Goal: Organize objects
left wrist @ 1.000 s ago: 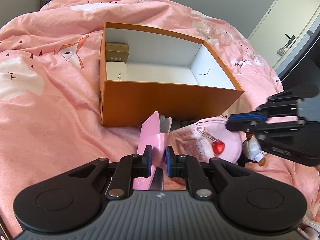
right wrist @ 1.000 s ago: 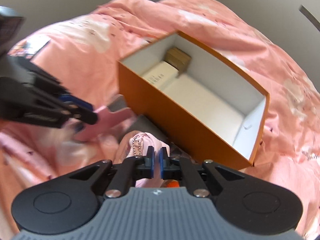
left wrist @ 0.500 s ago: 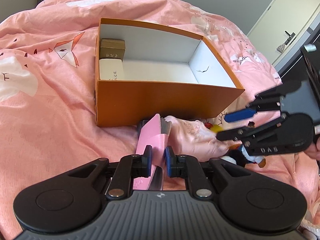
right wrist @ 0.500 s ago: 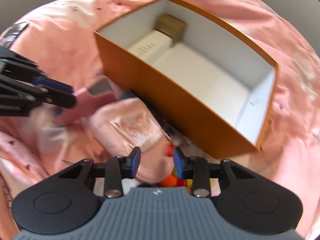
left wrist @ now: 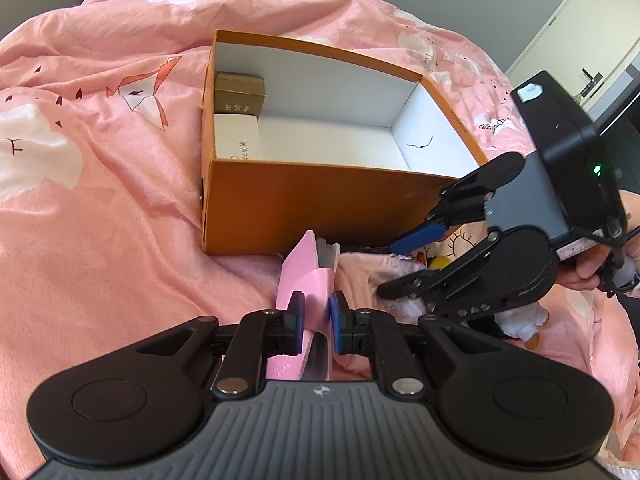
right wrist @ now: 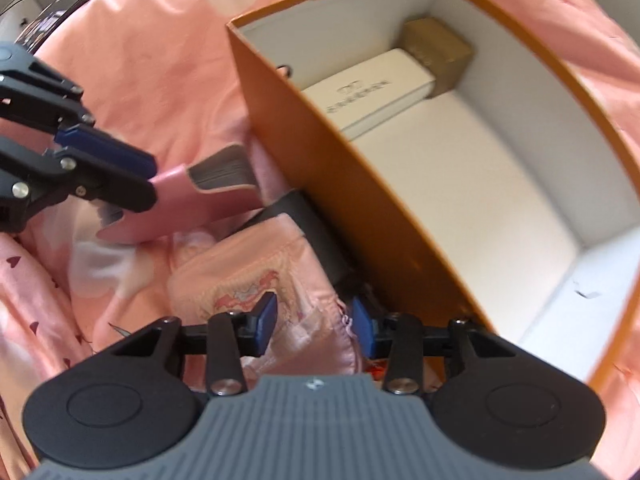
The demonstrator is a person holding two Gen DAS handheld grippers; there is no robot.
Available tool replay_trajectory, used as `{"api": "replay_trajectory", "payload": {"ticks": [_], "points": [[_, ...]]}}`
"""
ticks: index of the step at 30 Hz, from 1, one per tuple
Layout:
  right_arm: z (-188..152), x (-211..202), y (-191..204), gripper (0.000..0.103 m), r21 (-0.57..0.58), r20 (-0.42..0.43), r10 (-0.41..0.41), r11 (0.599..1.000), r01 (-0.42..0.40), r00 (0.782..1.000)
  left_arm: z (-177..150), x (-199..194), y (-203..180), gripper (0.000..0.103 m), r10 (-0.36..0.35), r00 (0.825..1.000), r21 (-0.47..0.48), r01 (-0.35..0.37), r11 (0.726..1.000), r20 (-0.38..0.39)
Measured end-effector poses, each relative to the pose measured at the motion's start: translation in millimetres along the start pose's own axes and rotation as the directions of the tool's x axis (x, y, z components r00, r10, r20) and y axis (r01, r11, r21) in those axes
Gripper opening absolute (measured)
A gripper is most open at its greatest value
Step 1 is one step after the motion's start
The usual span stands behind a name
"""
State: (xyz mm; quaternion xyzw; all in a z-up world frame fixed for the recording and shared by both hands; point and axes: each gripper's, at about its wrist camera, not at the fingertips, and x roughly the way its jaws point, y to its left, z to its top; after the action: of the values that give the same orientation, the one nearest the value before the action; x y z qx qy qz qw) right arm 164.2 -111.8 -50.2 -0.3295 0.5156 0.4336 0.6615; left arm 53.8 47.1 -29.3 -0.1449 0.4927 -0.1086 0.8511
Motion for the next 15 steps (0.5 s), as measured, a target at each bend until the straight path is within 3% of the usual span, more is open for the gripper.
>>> {"api": "replay_trajectory", "payload": {"ticks": [8, 10, 15], "points": [[5.1, 22.4, 6.4, 0.052, -0.022, -0.019, 0.069, 0.997, -0.069, 0.997, 1.5, 8.7, 4.9, 0.018, 0.069, 0.994, 0.016, -0.068, 0.998, -0.086], [5.9, 23.4, 11.4, 0.050, -0.046, -0.020, 0.057, 0.997, -0.058, 0.998, -0.1, 9.5, 6.0, 0.018, 0.069, 0.993, 0.018, -0.068, 0.998, -0.091], [3.7, 12.4, 23.4, 0.033, -0.084, -0.009, 0.001, 0.996, -0.001, 1.000, 4.1, 13.1, 7.6, 0.023, 0.071, 0.994, 0.026, -0.069, 0.997, -0.087]]}}
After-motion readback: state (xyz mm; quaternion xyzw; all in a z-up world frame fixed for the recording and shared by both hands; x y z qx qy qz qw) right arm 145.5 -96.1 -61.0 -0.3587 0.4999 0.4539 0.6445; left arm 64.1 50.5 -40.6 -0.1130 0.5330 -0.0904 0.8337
